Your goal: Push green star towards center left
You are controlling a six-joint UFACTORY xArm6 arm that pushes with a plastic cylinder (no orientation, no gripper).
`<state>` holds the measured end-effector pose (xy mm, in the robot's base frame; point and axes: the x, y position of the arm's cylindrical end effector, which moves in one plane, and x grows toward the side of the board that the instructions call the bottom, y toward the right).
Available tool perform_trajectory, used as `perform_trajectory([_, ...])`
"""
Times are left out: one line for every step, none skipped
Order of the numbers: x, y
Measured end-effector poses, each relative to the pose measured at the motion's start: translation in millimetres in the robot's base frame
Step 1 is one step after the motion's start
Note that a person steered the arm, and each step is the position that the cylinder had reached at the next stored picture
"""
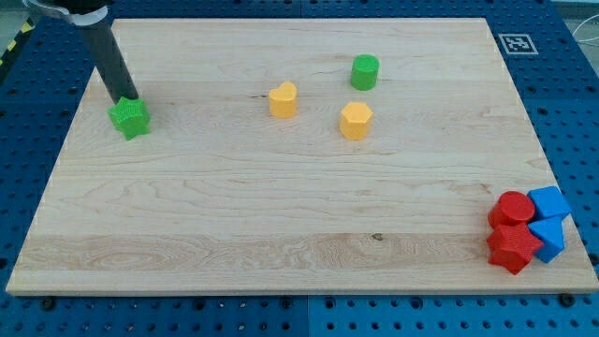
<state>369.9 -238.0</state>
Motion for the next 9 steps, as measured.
perform_trajectory([12,0])
perform_trajectory([20,0])
perform_trajectory([4,3])
perform_trajectory([1,26])
perform_trajectory([6,38])
perform_trajectory([26,38])
perform_trajectory([41,33])
perform_trajectory([37,36])
perform_trajectory([-21,45])
